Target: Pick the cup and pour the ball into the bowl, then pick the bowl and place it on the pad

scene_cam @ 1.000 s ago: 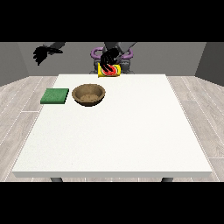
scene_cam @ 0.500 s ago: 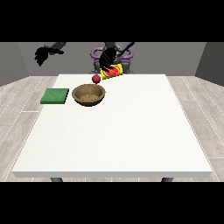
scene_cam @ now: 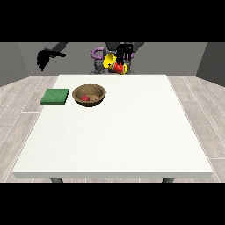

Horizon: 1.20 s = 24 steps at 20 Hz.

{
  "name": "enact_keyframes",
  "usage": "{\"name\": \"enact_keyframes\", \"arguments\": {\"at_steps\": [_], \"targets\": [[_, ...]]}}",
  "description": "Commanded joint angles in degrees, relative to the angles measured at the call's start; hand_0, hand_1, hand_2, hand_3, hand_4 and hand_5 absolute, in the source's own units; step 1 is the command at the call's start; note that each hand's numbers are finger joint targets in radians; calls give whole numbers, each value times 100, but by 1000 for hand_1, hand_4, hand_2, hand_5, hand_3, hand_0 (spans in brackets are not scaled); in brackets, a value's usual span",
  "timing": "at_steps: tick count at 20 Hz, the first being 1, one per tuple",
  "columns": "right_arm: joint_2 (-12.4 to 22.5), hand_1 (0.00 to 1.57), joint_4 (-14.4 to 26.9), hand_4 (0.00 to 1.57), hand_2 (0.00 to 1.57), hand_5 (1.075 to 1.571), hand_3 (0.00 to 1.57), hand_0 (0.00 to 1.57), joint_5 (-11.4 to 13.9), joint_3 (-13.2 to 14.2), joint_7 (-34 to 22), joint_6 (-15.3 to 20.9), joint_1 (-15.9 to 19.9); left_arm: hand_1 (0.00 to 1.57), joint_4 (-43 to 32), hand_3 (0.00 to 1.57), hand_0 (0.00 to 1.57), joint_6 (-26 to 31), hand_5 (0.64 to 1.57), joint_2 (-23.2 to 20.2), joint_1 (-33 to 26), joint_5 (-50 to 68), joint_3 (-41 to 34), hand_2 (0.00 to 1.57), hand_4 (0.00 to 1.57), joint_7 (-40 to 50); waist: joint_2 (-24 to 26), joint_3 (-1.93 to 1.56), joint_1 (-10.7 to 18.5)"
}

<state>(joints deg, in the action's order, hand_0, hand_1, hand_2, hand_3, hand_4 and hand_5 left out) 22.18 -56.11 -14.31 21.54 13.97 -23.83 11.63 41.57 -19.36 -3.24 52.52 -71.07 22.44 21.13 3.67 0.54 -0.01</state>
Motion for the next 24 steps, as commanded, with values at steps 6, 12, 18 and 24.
{"name": "enact_keyframes", "arguments": {"at_steps": [6, 12, 18, 24], "targets": [[-507, 0, -258, 303, 0, 1568, 0, 0, 70, -163, 105, 513, 564, 0, 1589, 0, 0, -1149, 1550, 319, -1398, 3951, -1522, 0, 0, -1181, -1135, 68, 80], [-1033, 0, -258, 213, 0, 1571, 0, 0, 372, -277, 27, 1536, 968, 0, 2572, 0, 0, -250, 1565, 323, -2116, 6044, -1234, 0, 0, -2771, -1462, -20, 657], [-1339, 0, -143, 324, 0, 1569, 0, 0, 432, -381, 5, 2005, 1073, 0, 2347, 0, 0, 635, 1563, 253, -2745, 6361, -1761, 0, 0, -3733, -1252, -51, 655], [-1208, 0, 1140, 259, 0, 1567, 0, 0, 403, -102, 969, 2108, 1535, 0, 2916, 0, 0, 1138, 1565, -26, -2752, 6447, -1790, 0, 0, -3576, -1570, -57, 985]]}}
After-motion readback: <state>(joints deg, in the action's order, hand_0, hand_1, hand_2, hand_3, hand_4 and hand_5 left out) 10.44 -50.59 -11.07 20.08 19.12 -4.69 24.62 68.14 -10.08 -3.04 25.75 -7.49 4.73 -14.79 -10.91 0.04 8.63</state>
